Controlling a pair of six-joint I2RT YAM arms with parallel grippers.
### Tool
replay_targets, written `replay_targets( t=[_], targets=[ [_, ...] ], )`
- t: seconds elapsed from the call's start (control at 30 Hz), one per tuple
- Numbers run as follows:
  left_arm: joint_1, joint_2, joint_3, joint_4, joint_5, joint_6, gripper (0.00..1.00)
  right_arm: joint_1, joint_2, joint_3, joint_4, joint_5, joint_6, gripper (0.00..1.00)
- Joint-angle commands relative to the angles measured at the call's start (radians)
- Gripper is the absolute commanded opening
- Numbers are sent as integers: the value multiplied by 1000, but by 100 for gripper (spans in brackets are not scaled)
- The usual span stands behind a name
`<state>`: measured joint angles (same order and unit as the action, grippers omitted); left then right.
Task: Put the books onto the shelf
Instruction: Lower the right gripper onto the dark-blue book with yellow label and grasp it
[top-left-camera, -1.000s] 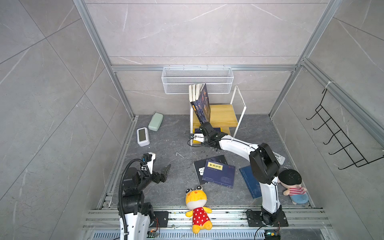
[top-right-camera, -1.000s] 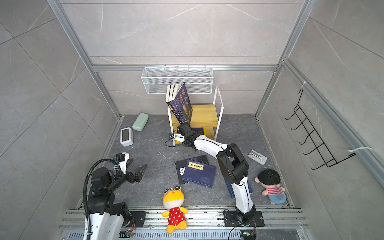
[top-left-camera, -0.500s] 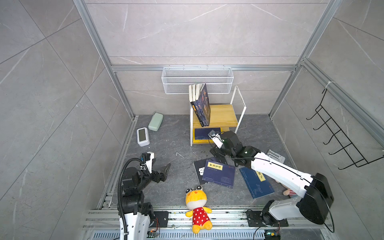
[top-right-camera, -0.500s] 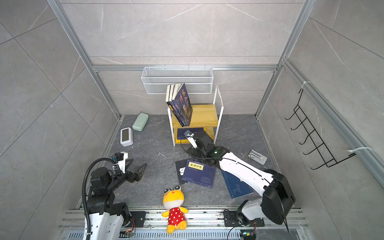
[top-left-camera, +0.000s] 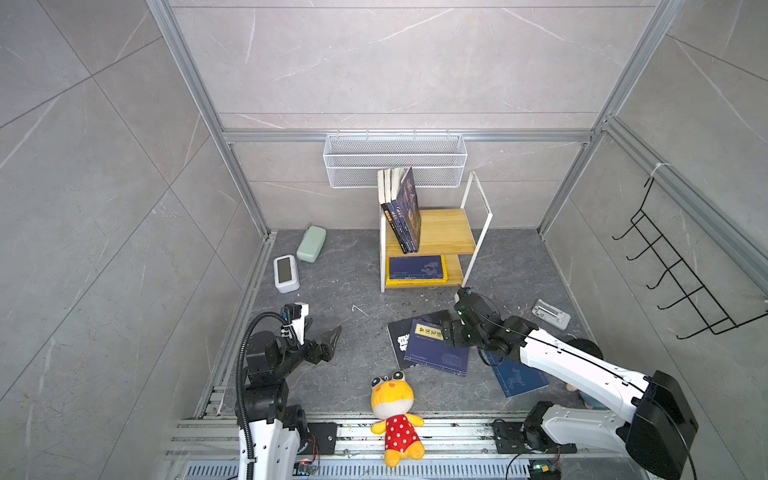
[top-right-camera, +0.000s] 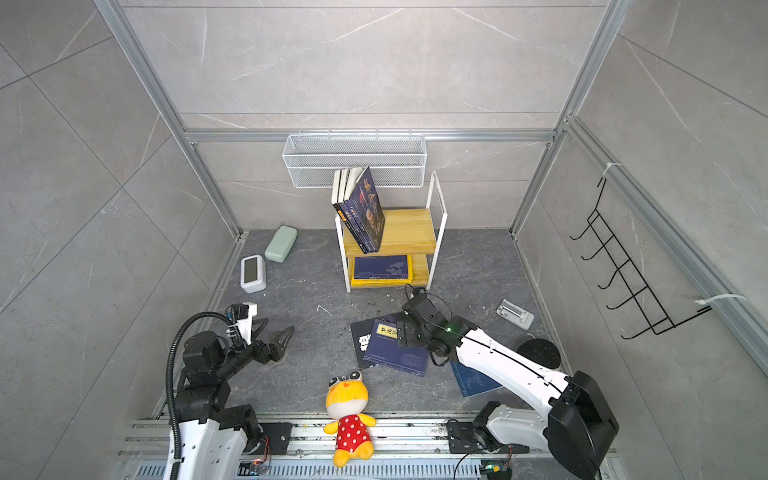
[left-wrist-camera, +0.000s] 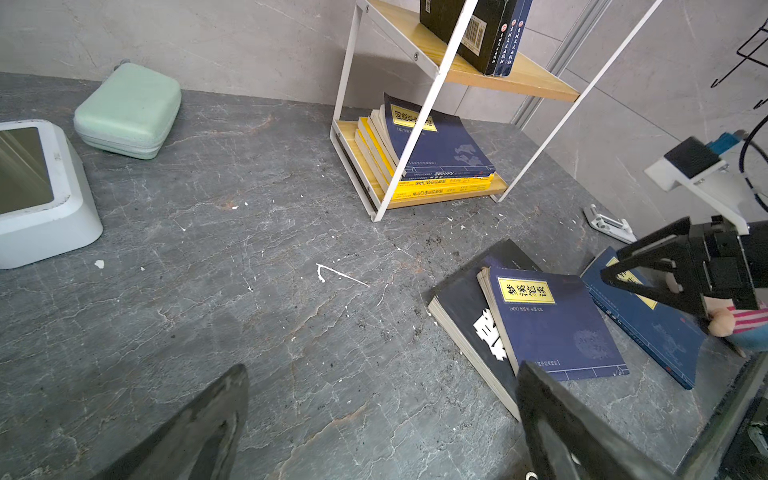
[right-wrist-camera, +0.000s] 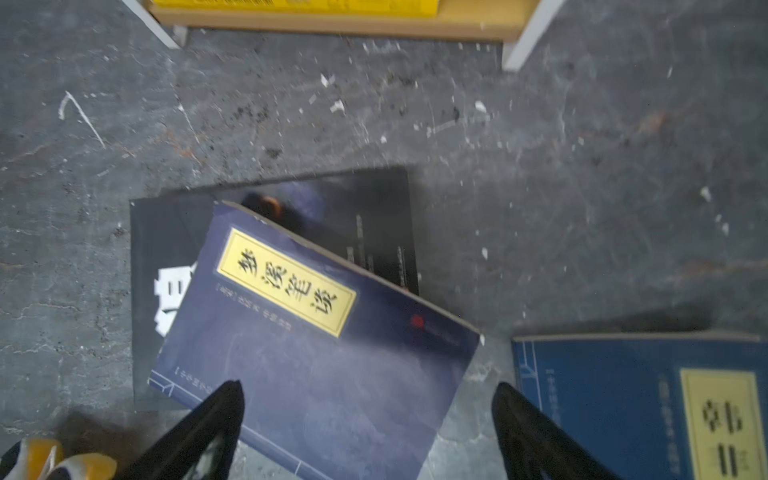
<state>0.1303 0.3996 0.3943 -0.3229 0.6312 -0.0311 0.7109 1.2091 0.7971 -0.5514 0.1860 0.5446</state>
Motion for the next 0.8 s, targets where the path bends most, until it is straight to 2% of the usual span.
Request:
replay_targets(
  t=[0.0,0.3,0.6,0.77],
  targets=[
    [8,11,40,-2,22,-15,99,-16,-61,-57,-92,-63,178,92],
    [5,23,41,2,16,-20,99,-131,-146,-252,48,-294,237,85],
    [6,20,38,8,21,-23,99,-264,-108,-389,267,-545,244,74],
    [2,15,41,-2,19,-16,99,-305,-50,-447,393,-612,250,67]
  ],
)
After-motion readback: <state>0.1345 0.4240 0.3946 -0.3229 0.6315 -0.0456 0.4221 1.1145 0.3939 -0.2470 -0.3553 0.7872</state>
